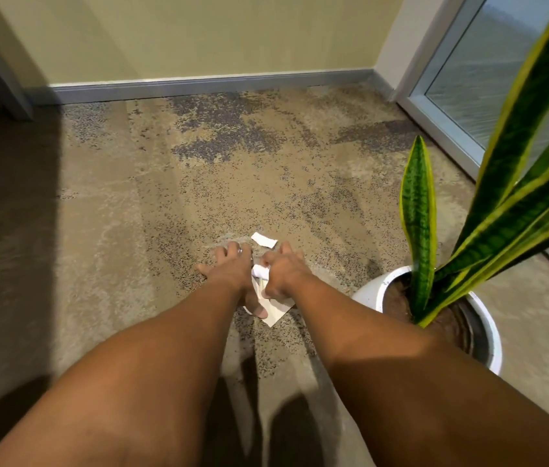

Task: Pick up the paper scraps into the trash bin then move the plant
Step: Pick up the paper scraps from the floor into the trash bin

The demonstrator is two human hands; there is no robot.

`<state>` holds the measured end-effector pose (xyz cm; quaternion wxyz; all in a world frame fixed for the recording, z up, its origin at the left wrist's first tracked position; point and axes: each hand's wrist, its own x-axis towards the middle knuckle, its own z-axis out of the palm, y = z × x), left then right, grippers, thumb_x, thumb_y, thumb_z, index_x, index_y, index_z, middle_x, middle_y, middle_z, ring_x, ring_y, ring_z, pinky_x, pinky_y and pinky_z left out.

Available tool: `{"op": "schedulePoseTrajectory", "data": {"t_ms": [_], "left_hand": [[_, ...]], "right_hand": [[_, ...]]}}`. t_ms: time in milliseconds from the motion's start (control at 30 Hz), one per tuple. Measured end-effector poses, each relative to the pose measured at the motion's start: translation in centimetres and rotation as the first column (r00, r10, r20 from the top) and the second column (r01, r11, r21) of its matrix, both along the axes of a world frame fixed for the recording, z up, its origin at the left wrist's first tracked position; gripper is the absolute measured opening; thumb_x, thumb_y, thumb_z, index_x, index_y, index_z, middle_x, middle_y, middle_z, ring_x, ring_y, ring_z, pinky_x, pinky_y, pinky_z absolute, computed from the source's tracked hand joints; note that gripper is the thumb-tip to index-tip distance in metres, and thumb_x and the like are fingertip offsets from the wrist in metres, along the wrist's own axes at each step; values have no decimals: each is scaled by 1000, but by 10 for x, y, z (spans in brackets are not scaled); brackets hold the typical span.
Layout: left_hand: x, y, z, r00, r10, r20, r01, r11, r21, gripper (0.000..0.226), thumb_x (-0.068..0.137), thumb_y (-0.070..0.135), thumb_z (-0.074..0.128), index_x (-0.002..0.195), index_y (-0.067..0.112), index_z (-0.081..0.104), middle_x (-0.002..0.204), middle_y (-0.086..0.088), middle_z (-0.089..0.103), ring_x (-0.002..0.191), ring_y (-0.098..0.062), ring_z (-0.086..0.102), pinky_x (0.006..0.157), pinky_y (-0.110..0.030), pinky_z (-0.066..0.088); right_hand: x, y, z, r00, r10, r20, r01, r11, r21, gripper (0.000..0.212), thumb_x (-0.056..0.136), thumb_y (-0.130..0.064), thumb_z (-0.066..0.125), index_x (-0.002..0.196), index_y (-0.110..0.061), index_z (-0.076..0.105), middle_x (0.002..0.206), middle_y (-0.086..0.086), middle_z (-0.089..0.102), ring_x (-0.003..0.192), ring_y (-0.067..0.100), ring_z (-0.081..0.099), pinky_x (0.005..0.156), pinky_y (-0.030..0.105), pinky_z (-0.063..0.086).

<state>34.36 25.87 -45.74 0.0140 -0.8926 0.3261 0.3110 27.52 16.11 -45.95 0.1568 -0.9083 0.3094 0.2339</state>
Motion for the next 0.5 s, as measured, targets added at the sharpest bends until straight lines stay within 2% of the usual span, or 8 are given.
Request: {"op": "schedulePoseTrajectory", "data": {"t_ms": [67, 133, 200, 267, 300, 367, 433, 500], "left_hand": [[-6, 0, 0, 998, -46, 49, 47, 999, -22, 131, 48, 53, 93, 153, 23, 21, 158, -7, 17, 148, -33, 16, 113, -64, 28], [-10, -1, -1, 998, -50, 40, 52, 998, -47, 109, 54, 47, 93, 144, 22, 37, 148, -9, 29, 139, -30, 31, 111, -53, 39], [-16, -1, -3, 999, -24, -35, 21, 998, -67, 93, 63, 35, 92, 141, 19, 44, 150, -9, 27, 136, -31, 37, 111, -47, 42], [-22, -3, -6, 996, -16, -88, 11, 998, -57, 82, 73, 21, 87, 143, 16, 46, 159, -11, 17, 135, -36, 44, 110, -43, 44], [-24, -4, -8, 995, -27, -95, 22, 999, -48, 74, 77, 16, 83, 142, 14, 48, 159, -12, 17, 132, -35, 48, 107, -39, 46], [-27, -6, -10, 995, -33, -98, 29, 998, -50, 57, 82, 10, 76, 135, 12, 55, 150, -13, 34, 122, -30, 56, 98, -34, 49], [-30, -6, -9, 994, -20, -104, 15, 999, -49, 44, 83, 11, 74, 125, 9, 63, 131, -11, 54, 105, -25, 61, 83, -28, 50], [-32, -6, -2, 992, -21, -121, 19, 1000, -22, 34, 85, 15, 73, 118, 6, 66, 114, -9, 67, 92, -23, 62, 74, -26, 49]], "right_hand": [[-10, 2, 0, 997, -49, 54, 49, 999, -11, 56, 86, -9, 70, 137, -24, 52, 151, 8, 28, 135, 34, 34, 107, 43, 45], [-16, 0, -1, 991, -98, 87, 100, 995, -16, 41, 89, -2, 61, 128, -16, 59, 147, 10, 35, 126, 32, 47, 102, 39, 48], [-24, -2, 2, 981, -154, 115, 156, 988, -7, 33, 91, 1, 55, 121, -11, 64, 133, 13, 52, 107, 27, 58, 95, 35, 53], [-31, -3, 7, 970, -210, 125, 211, 977, 2, 30, 92, 2, 52, 116, -9, 67, 117, 12, 64, 90, 23, 59, 81, 30, 55], [-35, -3, 10, 965, -231, 121, 232, 973, 5, 29, 91, 2, 52, 114, -8, 68, 113, 11, 66, 86, 23, 57, 75, 28, 52], [-40, -1, 17, 966, -242, 93, 242, 970, 4, 26, 91, 1, 53, 111, -6, 67, 110, 12, 67, 82, 23, 54, 69, 25, 46], [-44, 1, 24, 971, -230, 61, 230, 973, 1, 21, 92, -5, 55, 110, -6, 67, 110, 10, 68, 80, 21, 52, 65, 23, 43], [-48, 4, 29, 968, -241, 68, 241, 970, 9, 19, 92, -9, 60, 109, -7, 68, 111, 10, 68, 82, 21, 55, 57, 23, 44]]}}
